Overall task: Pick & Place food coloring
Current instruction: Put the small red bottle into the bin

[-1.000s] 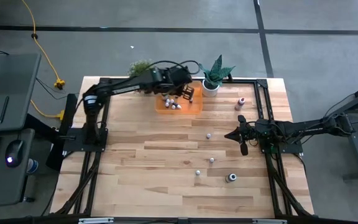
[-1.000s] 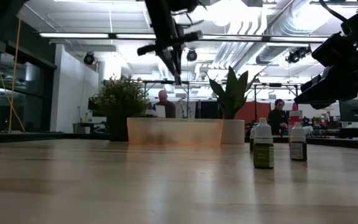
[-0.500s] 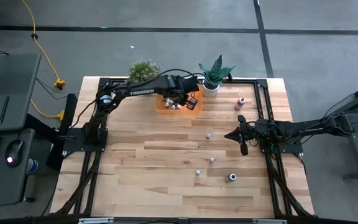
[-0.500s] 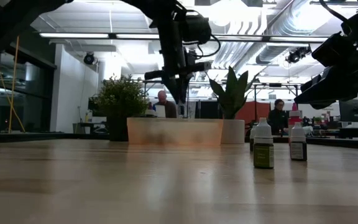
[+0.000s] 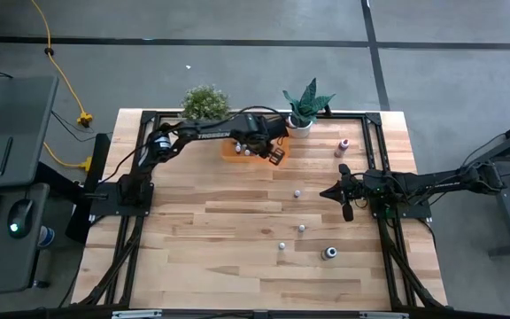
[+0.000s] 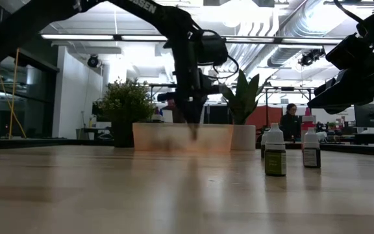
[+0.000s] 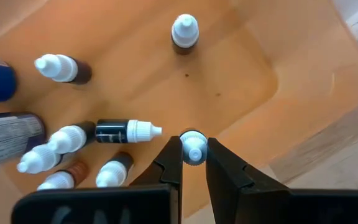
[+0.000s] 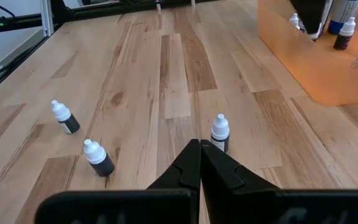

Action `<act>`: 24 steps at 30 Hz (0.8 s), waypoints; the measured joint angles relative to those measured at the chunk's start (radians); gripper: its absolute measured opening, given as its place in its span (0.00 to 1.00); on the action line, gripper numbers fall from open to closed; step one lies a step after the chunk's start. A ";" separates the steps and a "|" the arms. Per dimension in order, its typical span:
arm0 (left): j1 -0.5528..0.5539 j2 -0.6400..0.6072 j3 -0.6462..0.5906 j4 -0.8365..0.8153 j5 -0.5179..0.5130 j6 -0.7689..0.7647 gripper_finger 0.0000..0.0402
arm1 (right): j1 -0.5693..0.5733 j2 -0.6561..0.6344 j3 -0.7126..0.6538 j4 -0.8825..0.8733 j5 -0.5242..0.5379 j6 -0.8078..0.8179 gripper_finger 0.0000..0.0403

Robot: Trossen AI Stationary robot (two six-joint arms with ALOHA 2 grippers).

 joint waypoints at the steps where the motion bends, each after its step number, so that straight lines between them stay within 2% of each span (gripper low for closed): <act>1: 0.000 0.004 0.000 0.001 0.000 0.000 0.09 | 0.000 0.000 0.000 0.000 0.000 0.000 0.00; 15: 0.003 0.059 0.000 0.055 -0.001 0.023 0.11 | 0.000 0.000 0.000 0.000 0.000 0.000 0.00; 24: 0.009 0.065 0.000 0.082 -0.002 -0.053 0.12 | 0.000 0.000 0.000 0.000 0.000 0.000 0.00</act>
